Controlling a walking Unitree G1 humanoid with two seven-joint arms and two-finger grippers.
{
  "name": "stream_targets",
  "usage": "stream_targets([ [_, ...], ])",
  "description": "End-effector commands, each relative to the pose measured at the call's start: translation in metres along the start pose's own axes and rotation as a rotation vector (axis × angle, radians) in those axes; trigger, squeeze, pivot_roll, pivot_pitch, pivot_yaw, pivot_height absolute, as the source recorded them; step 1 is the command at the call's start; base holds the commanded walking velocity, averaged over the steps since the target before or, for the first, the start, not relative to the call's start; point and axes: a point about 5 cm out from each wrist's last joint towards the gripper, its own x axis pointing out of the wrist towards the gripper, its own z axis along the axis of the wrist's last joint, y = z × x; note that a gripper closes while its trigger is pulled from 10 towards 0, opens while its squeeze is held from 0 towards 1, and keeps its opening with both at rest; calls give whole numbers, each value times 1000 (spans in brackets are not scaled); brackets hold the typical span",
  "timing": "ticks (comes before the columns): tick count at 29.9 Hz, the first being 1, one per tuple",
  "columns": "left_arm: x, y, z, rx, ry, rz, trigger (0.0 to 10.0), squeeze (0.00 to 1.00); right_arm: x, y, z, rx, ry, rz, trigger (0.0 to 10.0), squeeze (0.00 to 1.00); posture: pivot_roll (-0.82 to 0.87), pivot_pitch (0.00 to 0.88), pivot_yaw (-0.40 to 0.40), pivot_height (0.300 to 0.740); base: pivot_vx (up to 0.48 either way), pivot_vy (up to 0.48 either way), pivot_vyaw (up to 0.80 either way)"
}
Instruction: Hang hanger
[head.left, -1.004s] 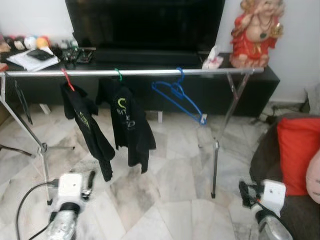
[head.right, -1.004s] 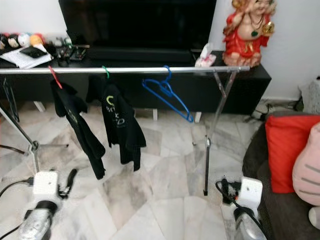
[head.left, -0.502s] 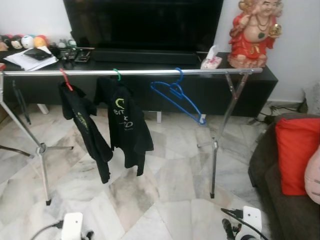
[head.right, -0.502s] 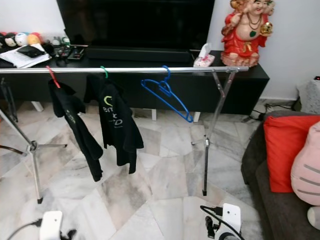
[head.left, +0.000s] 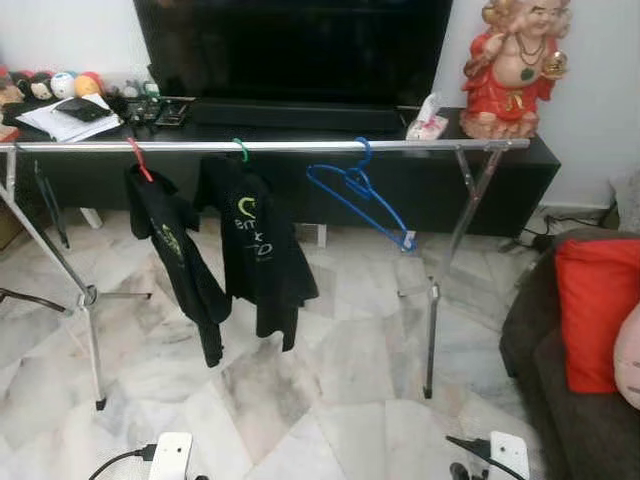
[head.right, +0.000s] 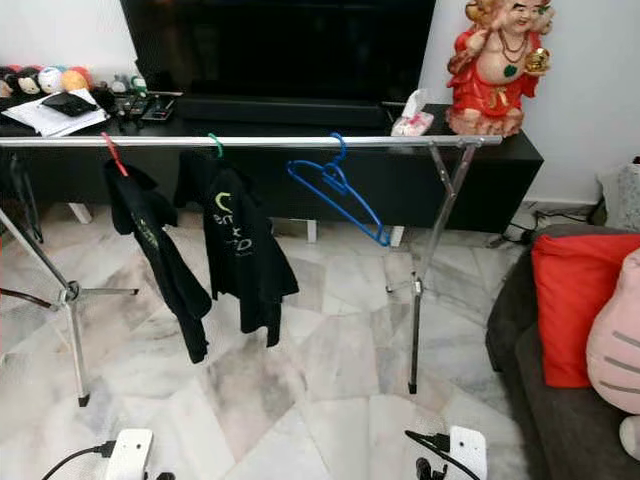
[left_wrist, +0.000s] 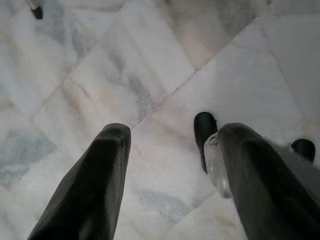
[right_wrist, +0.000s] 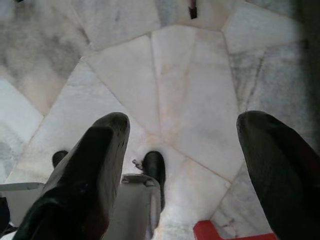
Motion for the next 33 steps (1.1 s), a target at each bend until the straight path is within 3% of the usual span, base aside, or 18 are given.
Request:
stream_targets([
  [1, -1, 3, -5, -2, 20, 13, 10000, 0, 2, 6, 4, 11, -1, 6, 10000, 0, -41, 0, -15, 740, 0, 371, 0],
  [12, -1, 6, -6, 5, 20, 20, 10000, 0, 1, 6, 2, 18, -1, 5, 10000, 0, -29, 0, -2, 740, 0, 343, 0],
  [17, -1, 7, -5, 13, 14, 27, 10000, 0, 1, 5, 1, 24, 1, -6, 10000, 0, -35, 0, 3, 740, 0, 0, 0],
  [25, 0, 6, 2, -63, -28, 26, 10000, 0, 1, 4, 3, 36, -3, -13, 10000, 0, -35, 0, 3, 740, 0, 0, 0],
  [27, 0, 7, 4, -67, -36, 34, 10000, 0, 0, -1, 0, -1, 17, -17, 10000, 0, -35, 0, 3, 740, 0, 0, 0],
  [33, 0, 7, 5, -77, -49, 44, 10000, 0, -3, -17, -5, 12, 28, -38, 10000, 0, -30, 0, 0, 740, 109, 0, 0],
])
